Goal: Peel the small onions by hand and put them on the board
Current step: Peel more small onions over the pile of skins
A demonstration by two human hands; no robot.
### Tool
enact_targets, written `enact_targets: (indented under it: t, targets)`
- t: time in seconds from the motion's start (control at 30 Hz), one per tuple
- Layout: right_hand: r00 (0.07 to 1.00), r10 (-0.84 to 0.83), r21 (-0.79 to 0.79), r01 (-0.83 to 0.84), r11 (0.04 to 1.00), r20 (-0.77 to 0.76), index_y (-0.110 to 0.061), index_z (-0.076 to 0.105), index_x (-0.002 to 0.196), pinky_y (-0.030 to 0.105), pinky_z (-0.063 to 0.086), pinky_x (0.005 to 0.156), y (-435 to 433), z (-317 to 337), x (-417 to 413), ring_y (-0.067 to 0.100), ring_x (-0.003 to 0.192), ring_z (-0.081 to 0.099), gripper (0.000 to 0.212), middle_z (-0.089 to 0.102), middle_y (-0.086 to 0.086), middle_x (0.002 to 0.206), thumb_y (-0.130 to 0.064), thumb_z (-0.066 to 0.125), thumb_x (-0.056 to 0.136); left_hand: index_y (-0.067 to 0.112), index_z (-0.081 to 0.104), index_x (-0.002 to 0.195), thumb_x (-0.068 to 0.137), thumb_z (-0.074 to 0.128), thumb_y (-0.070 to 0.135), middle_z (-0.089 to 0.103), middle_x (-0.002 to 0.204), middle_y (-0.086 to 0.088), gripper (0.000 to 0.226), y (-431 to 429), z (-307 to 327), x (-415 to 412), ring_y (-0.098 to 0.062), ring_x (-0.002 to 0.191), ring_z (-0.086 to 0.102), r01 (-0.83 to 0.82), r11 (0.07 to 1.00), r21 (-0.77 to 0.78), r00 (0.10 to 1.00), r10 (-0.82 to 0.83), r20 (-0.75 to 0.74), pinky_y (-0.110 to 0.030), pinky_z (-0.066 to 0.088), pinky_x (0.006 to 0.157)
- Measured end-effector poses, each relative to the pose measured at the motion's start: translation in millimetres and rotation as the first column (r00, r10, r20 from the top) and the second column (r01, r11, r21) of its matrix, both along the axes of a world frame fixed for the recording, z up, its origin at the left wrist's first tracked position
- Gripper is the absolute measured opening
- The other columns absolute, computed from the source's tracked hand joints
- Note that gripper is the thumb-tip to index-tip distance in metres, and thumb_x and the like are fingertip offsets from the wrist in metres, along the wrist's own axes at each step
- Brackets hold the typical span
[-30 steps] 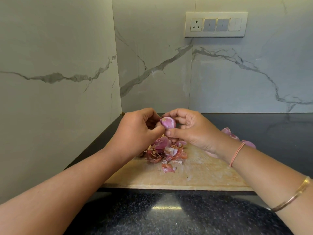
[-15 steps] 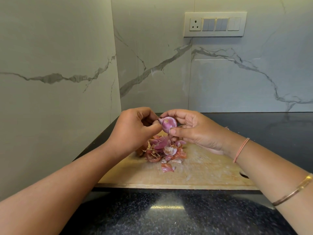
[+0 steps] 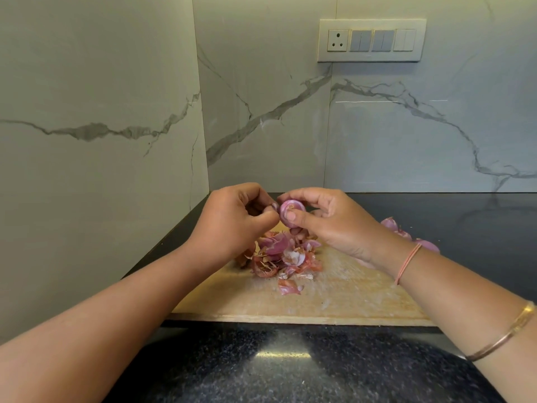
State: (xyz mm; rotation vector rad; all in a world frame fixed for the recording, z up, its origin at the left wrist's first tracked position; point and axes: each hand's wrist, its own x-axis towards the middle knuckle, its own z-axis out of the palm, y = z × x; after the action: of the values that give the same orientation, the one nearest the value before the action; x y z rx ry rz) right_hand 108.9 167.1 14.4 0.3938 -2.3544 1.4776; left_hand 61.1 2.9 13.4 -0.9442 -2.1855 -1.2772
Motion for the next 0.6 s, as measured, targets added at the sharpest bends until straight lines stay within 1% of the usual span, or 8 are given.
enact_targets:
  t: [0.07, 0.13, 0.23, 0.3, 0.4, 0.47, 0.53, 0.6]
  targets:
    - [1.000, 0.026, -0.043, -0.025, 0.999, 0.007, -0.022, 0.063, 0.108, 0.023, 0.056, 0.071, 1.2, 2.7, 1.7, 0.016, 0.072, 0.063, 0.022, 0.068, 0.003, 0.103, -0.009, 0.060, 0.091, 0.022, 0.064, 0.067, 0.081, 0.066, 0.011, 0.067, 0.065, 0.002, 0.018, -0.4, 0.0, -4.6, -0.014, 0.061, 0.064, -0.009, 0.997, 0.080, 0.997, 0.004, 0.072, -0.025, 0.052, 0.056]
    - [0.999, 0.048, -0.058, -0.048, 0.997, 0.010, -0.022, 0.062, 0.111, 0.024, 0.057, 0.076, 2.4, 5.1, 3.3, 0.017, 0.075, 0.064, 0.025, 0.066, 0.002, 0.109, -0.007, 0.059, 0.091, 0.020, 0.066, 0.069, 0.081, 0.066, 0.012, 0.068, 0.066, 0.002, 0.015, -0.6, -0.4, -7.1, -0.016, 0.063, 0.065, -0.034, 0.996, 0.078, 0.996, 0.027, 0.090, -0.029, 0.053, 0.059]
    - [0.999, 0.051, -0.024, -0.051, 0.998, 0.003, -0.028, 0.062, 0.111, 0.026, 0.056, 0.081, 4.3, 5.1, 3.7, 0.020, 0.083, 0.067, 0.030, 0.064, -0.002, 0.116, -0.008, 0.062, 0.089, 0.021, 0.068, 0.071, 0.082, 0.069, 0.018, 0.066, 0.064, 0.009, 0.012, 0.4, -1.8, -5.2, -0.003, 0.055, 0.059, -0.035, 0.999, 0.006, 0.999, 0.035, 0.026, -0.016, 0.047, 0.050]
    - [0.999, 0.048, -0.020, -0.048, 0.999, 0.001, -0.030, 0.062, 0.111, 0.026, 0.056, 0.082, 5.2, 4.4, 3.8, 0.024, 0.088, 0.069, 0.033, 0.063, -0.003, 0.118, -0.007, 0.065, 0.087, 0.021, 0.070, 0.073, 0.081, 0.072, 0.021, 0.066, 0.066, 0.012, 0.008, 0.3, -1.6, -4.5, 0.000, 0.057, 0.060, -0.021, 1.000, 0.001, 1.000, 0.021, -0.009, -0.011, 0.045, 0.049]
    - [0.999, 0.034, -0.037, -0.034, 0.999, 0.002, -0.028, 0.062, 0.111, 0.027, 0.057, 0.081, 5.2, 4.2, 3.3, 0.027, 0.092, 0.069, 0.037, 0.064, -0.001, 0.117, -0.006, 0.069, 0.083, 0.021, 0.069, 0.077, 0.079, 0.074, 0.019, 0.069, 0.071, 0.011, 0.005, -1.4, -1.2, -5.1, -0.002, 0.063, 0.063, 0.010, 1.000, 0.024, 0.999, -0.009, -0.033, -0.016, 0.052, 0.057]
    - [1.000, 0.026, -0.063, -0.026, 0.998, -0.002, -0.025, 0.060, 0.112, 0.028, 0.057, 0.078, 5.7, 5.5, 3.5, 0.023, 0.088, 0.070, 0.038, 0.066, 0.000, 0.114, -0.005, 0.070, 0.082, 0.023, 0.069, 0.086, 0.079, 0.072, 0.020, 0.071, 0.077, 0.009, 0.008, -2.3, -0.5, -2.8, -0.002, 0.069, 0.066, 0.093, 0.995, 0.036, 0.996, -0.092, -0.013, -0.019, 0.055, 0.066]
    - [1.000, 0.020, -0.091, -0.020, 0.996, 0.003, -0.021, 0.058, 0.113, 0.031, 0.058, 0.077, 7.1, 7.0, 3.9, 0.020, 0.088, 0.070, 0.037, 0.069, 0.001, 0.109, -0.006, 0.070, 0.081, 0.026, 0.068, 0.096, 0.080, 0.070, 0.021, 0.071, 0.084, 0.012, 0.017, -3.0, 0.2, -0.2, 0.000, 0.075, 0.067, 0.155, 0.988, 0.008, 0.988, -0.155, -0.006, -0.018, 0.056, 0.071]
    - [1.000, 0.018, -0.096, -0.016, 0.995, 0.016, -0.018, 0.059, 0.111, 0.034, 0.059, 0.078, 7.9, 8.5, 4.4, 0.021, 0.091, 0.070, 0.034, 0.071, 0.001, 0.104, -0.008, 0.071, 0.081, 0.030, 0.067, 0.099, 0.082, 0.069, 0.021, 0.070, 0.087, 0.015, 0.020, -3.4, 1.1, 1.3, 0.002, 0.077, 0.067, 0.161, 0.986, -0.045, 0.986, -0.163, -0.041, -0.016, 0.055, 0.071]
